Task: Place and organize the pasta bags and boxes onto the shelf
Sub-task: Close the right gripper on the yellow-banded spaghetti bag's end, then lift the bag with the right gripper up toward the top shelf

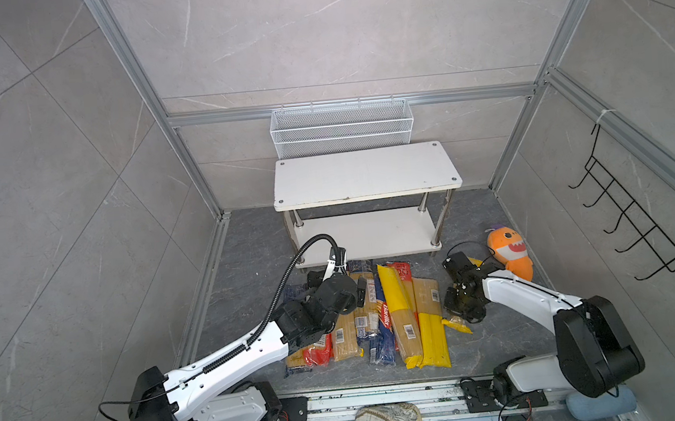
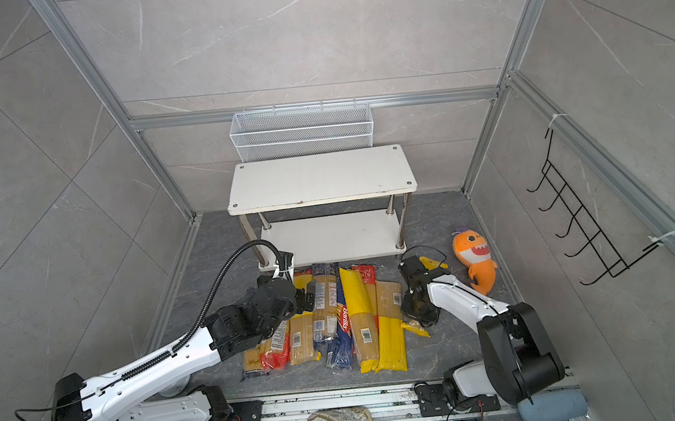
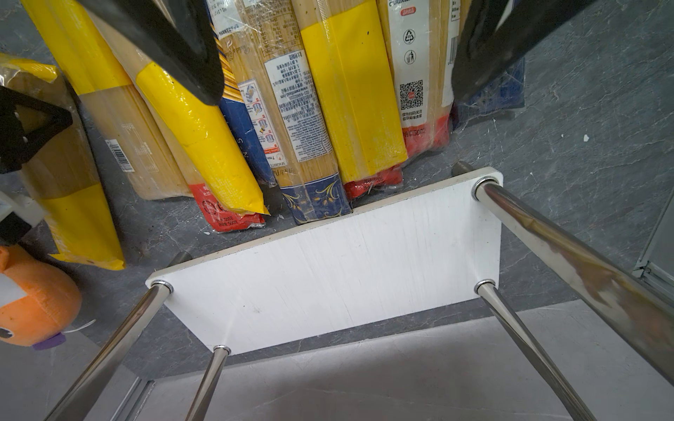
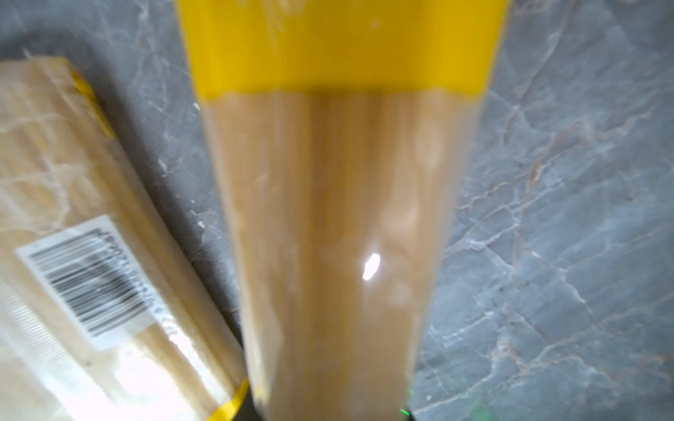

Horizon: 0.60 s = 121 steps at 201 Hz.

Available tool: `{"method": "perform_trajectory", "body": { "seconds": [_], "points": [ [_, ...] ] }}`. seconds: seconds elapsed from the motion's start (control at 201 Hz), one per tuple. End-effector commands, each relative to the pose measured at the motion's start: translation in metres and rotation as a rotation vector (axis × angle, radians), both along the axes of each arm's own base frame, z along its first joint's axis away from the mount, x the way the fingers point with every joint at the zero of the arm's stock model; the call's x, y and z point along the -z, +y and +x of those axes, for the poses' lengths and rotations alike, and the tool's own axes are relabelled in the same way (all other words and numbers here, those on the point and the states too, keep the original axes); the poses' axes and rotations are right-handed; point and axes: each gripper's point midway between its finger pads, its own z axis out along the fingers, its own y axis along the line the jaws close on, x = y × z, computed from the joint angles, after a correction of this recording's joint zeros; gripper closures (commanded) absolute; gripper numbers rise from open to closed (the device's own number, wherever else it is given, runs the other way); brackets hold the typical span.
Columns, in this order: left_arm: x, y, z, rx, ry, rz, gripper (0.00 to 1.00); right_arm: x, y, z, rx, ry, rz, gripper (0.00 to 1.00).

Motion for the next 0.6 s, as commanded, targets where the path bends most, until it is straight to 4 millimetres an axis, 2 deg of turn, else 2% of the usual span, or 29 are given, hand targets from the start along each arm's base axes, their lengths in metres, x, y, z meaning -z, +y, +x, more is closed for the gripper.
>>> {"method": "perform_trajectory", "body": {
  "seconds": [0.0, 0.134, 0.403, 0.597],
  "points": [
    [-0.026, -0.004, 0.004, 0.004, -0.044, -0.012, 0.00, 0.014, 0.003, -0.031, 0.022, 0.095, 0.042, 1.00],
    [-0.036, -0.011, 0.007, 0.020, -0.054, -0.011, 0.00, -0.014, 0.000, -0.035, 0.001, 0.066, 0.036, 1.00],
    [-0.059, -0.020, 0.013, 0.030, -0.089, -0.018, 0.00, -0.093, -0.001, -0.031, -0.058, -0.087, 0.059, 1.00],
    [-0.075, -0.017, 0.013, 0.022, -0.103, -0.038, 0.00, -0.146, 0.005, -0.028, -0.093, -0.191, 0.112, 1.00]
  ]
}}
